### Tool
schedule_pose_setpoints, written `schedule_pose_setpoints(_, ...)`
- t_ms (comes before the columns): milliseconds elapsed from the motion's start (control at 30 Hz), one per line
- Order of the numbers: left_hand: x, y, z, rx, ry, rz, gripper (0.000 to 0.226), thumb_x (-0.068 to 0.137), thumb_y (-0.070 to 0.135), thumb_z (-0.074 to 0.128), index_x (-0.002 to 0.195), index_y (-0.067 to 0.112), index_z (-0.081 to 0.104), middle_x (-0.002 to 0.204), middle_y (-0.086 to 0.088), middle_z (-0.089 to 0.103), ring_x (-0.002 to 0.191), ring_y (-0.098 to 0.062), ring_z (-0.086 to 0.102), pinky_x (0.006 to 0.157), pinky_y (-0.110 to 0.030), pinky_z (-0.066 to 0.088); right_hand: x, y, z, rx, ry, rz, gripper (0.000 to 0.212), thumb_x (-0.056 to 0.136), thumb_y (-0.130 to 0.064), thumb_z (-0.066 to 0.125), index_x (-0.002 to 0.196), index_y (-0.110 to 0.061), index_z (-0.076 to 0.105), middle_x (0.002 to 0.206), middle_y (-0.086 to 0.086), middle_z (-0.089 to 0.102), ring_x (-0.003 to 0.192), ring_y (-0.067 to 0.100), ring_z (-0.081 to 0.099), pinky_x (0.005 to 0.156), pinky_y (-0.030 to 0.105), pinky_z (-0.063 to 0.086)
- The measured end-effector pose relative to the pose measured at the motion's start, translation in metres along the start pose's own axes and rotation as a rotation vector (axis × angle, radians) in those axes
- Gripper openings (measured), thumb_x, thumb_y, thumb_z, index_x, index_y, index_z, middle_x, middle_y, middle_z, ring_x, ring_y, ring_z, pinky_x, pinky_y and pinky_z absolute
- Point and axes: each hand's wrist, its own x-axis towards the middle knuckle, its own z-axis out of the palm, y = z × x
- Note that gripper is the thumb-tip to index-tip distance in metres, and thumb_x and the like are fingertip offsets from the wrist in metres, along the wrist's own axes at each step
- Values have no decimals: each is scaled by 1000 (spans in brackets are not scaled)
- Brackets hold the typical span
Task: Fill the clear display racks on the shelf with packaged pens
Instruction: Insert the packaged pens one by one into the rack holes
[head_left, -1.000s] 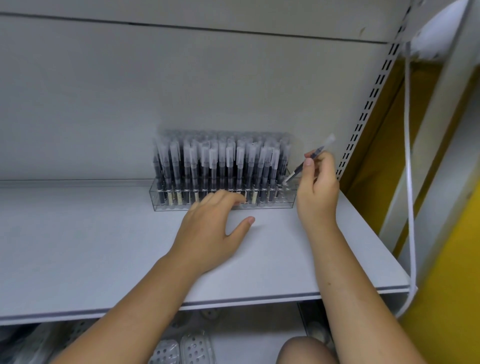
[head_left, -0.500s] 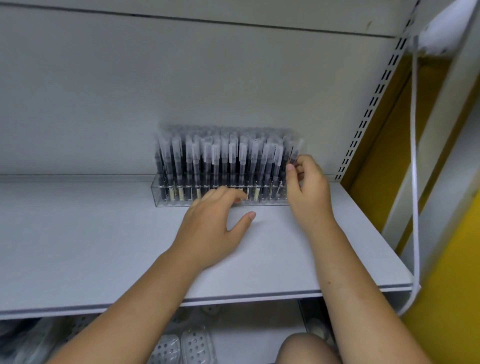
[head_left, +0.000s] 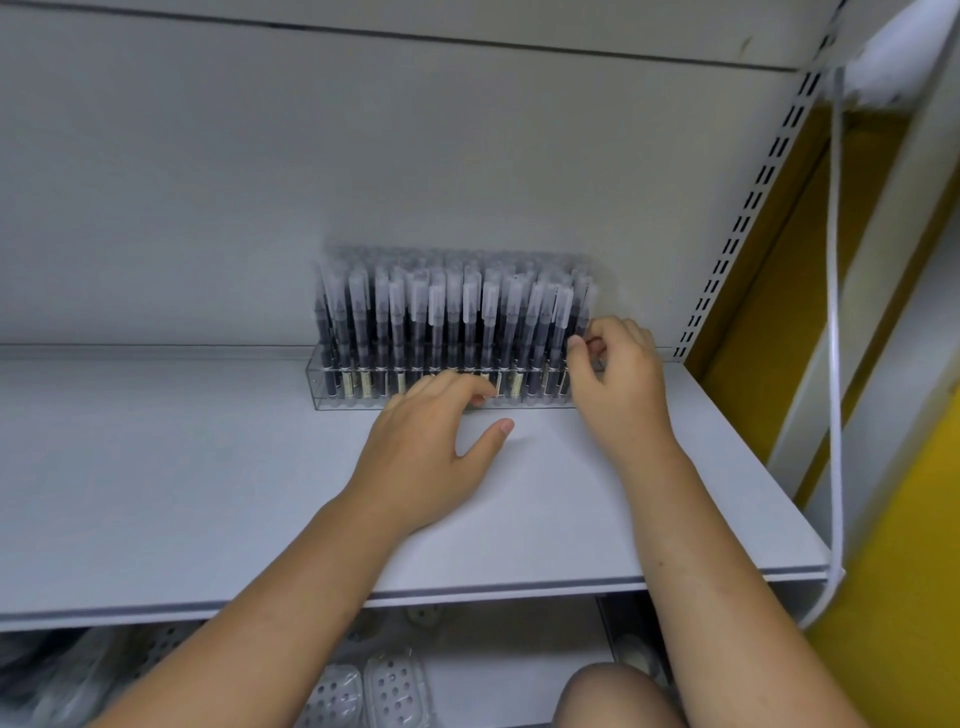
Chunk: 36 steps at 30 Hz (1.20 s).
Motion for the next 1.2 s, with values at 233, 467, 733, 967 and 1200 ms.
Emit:
schedule_pose_setpoints(233,0,-1,-3,4,52,-11,37,97,60,51,126,36,57,112,23,57,108,-3,54,98,-41,48,0,-8,-11,140,156,35,24,93,-40,66,105,-19,62,98,-5,61,95,18,58,82,47,53)
schedule_pose_setpoints(467,-2,2,-44,74,108,-40,44,98,57,53,135,34,53,120,19,60,112,-7,53,101,-42,45,-4,-44,-35,74,67,-95,20,94,-38,65,108,-25,59,99,-7,57,96,18,57,86,56,50)
schedule_pose_setpoints(733,-41,-46,-138,186,173,-169,40,96,52,60,132,34,55,121,16,63,112,-14,58,95,-42,50,-27,-146,-9,133,-244,-226,20,93,-38,64,111,-29,59,100,-13,58,95,8,55,95,52,49)
schedule_pose_setpoints(967,-107,-114,-219,308,179,-365,45,98,52,58,138,34,50,127,16,58,114,-13,56,96,-39,48,-49,-239,62,251,-418,-333,19,93,-40,62,110,-34,56,99,-18,58,90,7,57,92,48,50)
schedule_pose_setpoints(1200,-145,-219,-284,314,222,-632,55,97,46,65,144,24,50,137,5,54,125,-18,53,100,-37,48,-63,-311,147,275,-593,-416,22,95,-42,61,115,-35,56,102,-18,58,90,5,55,90,41,49)
